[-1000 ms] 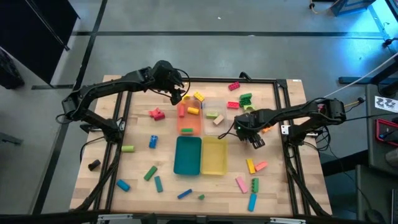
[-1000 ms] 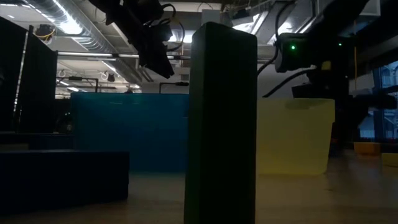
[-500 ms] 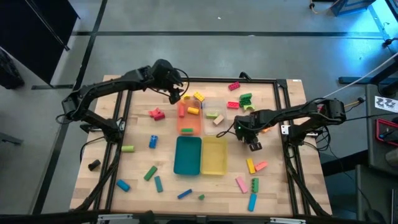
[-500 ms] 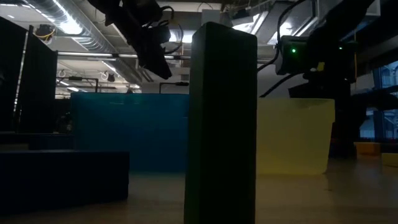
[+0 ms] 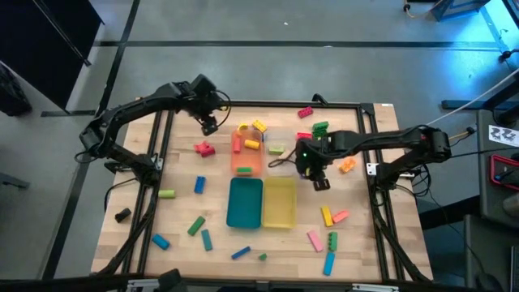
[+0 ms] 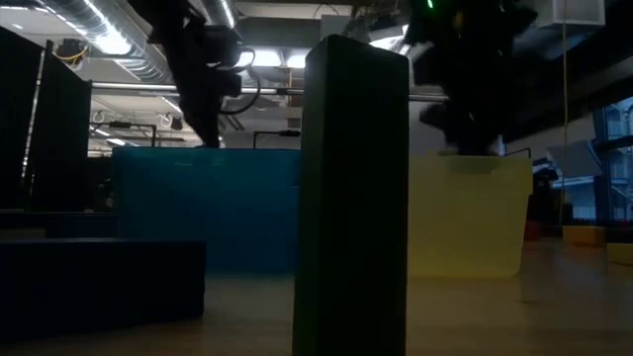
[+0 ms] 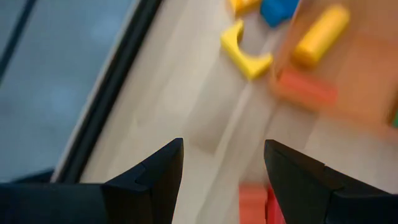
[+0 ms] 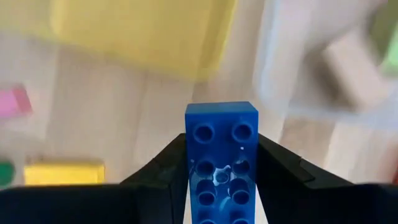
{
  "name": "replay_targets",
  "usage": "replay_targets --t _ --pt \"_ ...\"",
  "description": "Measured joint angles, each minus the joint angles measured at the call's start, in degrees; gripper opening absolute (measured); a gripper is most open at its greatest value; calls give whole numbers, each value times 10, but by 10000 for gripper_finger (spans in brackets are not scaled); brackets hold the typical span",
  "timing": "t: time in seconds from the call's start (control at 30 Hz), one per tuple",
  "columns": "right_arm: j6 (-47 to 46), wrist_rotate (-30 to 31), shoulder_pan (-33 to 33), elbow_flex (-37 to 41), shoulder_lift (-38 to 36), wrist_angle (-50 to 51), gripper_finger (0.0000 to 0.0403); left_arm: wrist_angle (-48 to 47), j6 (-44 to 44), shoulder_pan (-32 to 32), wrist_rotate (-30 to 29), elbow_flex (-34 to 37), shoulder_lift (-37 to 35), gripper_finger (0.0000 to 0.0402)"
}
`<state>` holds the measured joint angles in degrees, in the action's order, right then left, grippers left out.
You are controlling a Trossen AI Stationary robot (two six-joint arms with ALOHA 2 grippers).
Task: Sort blocks by size
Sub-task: Put the right blue game piece into the yellow bin, then put the orange arch block into the transparent bin
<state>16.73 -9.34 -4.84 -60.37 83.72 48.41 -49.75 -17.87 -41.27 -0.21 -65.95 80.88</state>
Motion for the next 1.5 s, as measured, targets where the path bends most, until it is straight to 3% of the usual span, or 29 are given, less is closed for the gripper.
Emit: replay_targets --t 0.33,0.53,0.7,0.97,1.27,1.5 --pt "0 -118 5 -38 6 -175 149 -54 30 -5 0 0 0 209" --pt "0 -123 39 -37 45 -214 152 -62 44 -5 0 0 0 209" --pt "1 -103 68 -37 86 -222 166 -91 45 -4 0 0 1 209" --pt "1 0 87 -37 130 -240 191 -99 111 -4 -1 51 1 209" --pt "1 4 86 -37 130 -247 194 -3 98 -4 -1 153 1 209" --pt "1 4 86 -37 130 -244 194 -1 83 -4 -4 198 1 209"
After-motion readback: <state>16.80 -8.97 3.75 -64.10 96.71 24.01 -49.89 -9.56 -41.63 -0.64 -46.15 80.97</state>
